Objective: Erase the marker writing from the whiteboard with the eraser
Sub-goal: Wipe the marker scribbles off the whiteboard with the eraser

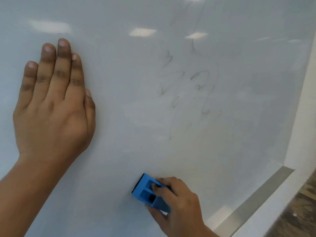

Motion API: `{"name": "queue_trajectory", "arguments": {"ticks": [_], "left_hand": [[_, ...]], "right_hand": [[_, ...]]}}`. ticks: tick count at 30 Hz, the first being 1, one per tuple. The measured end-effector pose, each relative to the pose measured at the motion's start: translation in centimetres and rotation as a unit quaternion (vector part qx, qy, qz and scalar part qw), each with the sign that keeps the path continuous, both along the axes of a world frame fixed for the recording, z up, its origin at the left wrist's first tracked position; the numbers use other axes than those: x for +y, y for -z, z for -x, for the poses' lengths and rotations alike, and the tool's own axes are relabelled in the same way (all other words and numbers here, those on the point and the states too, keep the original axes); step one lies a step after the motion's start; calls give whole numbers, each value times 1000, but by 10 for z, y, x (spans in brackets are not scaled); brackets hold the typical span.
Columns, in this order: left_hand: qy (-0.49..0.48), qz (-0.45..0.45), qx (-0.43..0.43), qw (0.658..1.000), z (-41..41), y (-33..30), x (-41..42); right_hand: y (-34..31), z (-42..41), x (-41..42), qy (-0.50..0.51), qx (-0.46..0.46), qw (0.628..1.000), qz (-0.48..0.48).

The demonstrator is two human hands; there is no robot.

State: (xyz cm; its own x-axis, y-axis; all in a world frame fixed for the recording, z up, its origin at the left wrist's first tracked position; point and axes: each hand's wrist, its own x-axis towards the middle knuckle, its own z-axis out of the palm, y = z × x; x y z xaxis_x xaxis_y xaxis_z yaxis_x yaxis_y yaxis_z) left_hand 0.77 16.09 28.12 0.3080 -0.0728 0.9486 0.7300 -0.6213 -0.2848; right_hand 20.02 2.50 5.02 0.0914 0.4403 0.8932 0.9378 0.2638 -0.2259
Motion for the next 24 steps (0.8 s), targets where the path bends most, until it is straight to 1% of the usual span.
{"name": "queue_trajectory", "arguments": {"ticks": [1,2,3,5,7,9,10,13,14,15,16,17,19,20,21,22,24], "left_hand": [[5,-5,0,1000,0,1,3],[9,-10,1,1000,0,1,4],[12,-14,2,1000,0,1,6],[20,-18,2,1000,-1,1,7],[21,-14,1,1000,-1,1,7],[19,-13,2,1000,-1,2,7],[15,-12,2,1000,0,3,6],[10,-5,7,1000,-1,2,3],[12,-2,7,1000,0,2,3],[13,1,4,1000,0,1,2],[12,2,2,1000,0,1,2],[10,3,2,1000,1,1,2],[7,2,6,1000,0,0,1],[7,2,5,1000,-1,0,1],[8,0,4,1000,-2,0,2],[9,-3,3,1000,-1,1,4],[12,-6,3,1000,0,2,7]], "right_hand": [[-8,-8,1,14,17,1000,-10],[-20,-19,2,36,59,997,-29],[-37,-34,3,61,123,989,-55],[-73,-65,5,98,243,960,-102],[-91,-77,10,118,292,941,-124],[-91,-64,10,109,290,942,-129],[-83,-53,9,94,266,952,-120],[-63,-19,3,37,136,989,-45],[-64,-19,2,31,92,995,-28],[-70,-25,2,38,67,997,-29],[-80,-34,4,52,76,995,-46],[-93,-46,4,70,121,988,-67],[-117,-70,8,100,228,962,-110],[-120,-74,11,109,253,953,-124],[-117,-70,14,110,253,952,-134],[-108,-61,15,97,234,958,-134],[-75,-40,12,52,141,984,-98]]}}
